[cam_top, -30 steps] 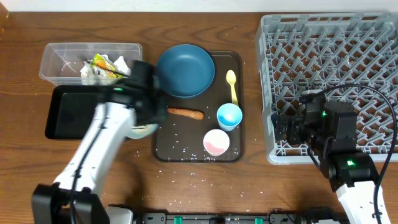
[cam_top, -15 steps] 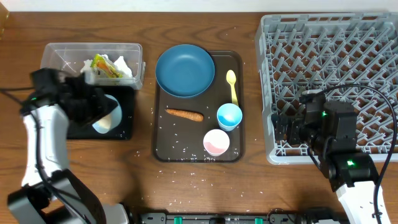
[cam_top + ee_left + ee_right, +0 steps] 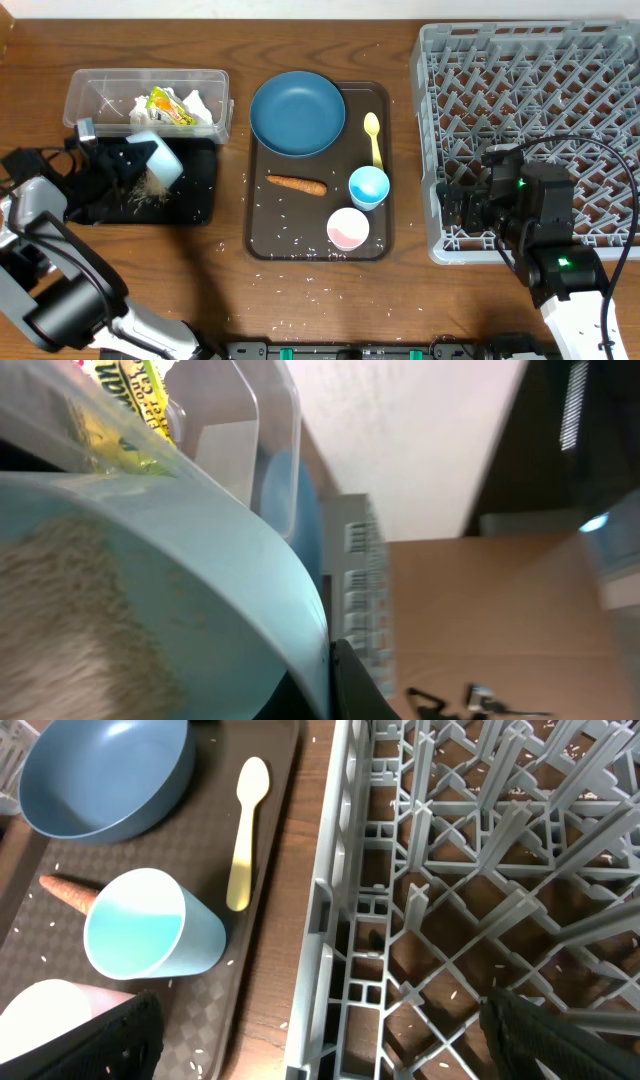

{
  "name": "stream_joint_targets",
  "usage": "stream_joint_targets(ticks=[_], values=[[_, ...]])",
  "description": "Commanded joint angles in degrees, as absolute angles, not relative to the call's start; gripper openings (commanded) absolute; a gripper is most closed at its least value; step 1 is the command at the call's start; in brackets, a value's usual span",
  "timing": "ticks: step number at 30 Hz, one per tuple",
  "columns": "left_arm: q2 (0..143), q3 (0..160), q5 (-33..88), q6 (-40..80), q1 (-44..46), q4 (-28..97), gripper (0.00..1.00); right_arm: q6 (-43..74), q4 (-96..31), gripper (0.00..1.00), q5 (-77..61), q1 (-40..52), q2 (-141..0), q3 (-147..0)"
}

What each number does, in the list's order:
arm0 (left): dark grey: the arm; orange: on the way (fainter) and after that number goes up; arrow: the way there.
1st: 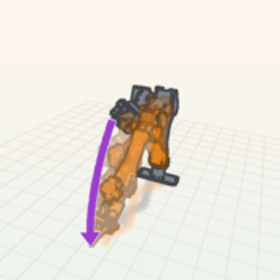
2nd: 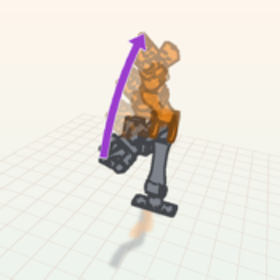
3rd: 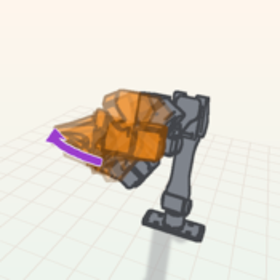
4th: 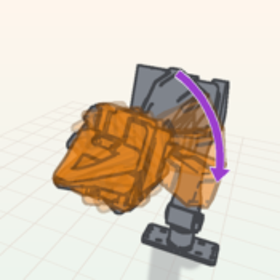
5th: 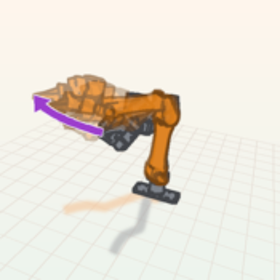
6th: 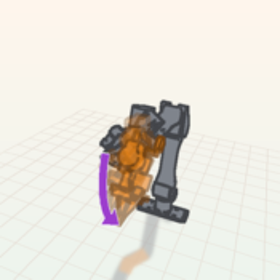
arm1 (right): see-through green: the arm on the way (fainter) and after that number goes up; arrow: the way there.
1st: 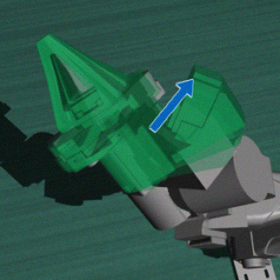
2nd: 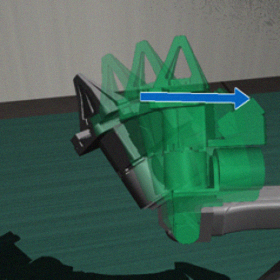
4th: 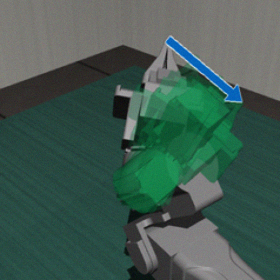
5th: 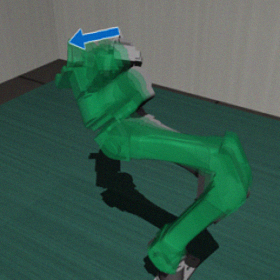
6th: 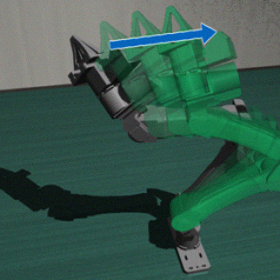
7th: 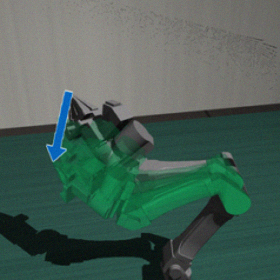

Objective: Sort waste into correct bins and load items into the dishwasher rack
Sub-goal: 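Tip the white bowl over the black tray to pour out rice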

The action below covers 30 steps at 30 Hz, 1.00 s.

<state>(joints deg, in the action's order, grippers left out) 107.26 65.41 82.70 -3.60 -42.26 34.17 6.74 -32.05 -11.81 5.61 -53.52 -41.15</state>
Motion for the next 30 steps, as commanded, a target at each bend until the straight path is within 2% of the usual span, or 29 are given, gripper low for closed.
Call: stream_joint_targets(ticks=[1,5,18,23,30], values=[[109.08,66.76,90.11,-1.48,-43.79,33.93,0.06,6.15,-31.92,0.99,-11.86,6.20,-53.54,-42.22],[109.27,66.78,90.08,3.49,-44.69,31.31,0.06,6.15,-31.90,0.99,-11.84,6.20,-53.54,-42.22],[109.25,66.78,90.08,36.77,-45.34,11.75,0.06,6.17,-32.05,0.99,-11.86,6.20,-53.54,-42.22],[109.25,66.78,90.08,42.15,-45.63,7.18,0.06,6.15,-31.94,0.99,-11.84,6.20,-53.54,-42.22],[109.01,66.76,90.06,43.42,-45.41,6.46,0.06,6.15,-31.92,0.99,-11.84,6.20,-53.54,-42.22]])
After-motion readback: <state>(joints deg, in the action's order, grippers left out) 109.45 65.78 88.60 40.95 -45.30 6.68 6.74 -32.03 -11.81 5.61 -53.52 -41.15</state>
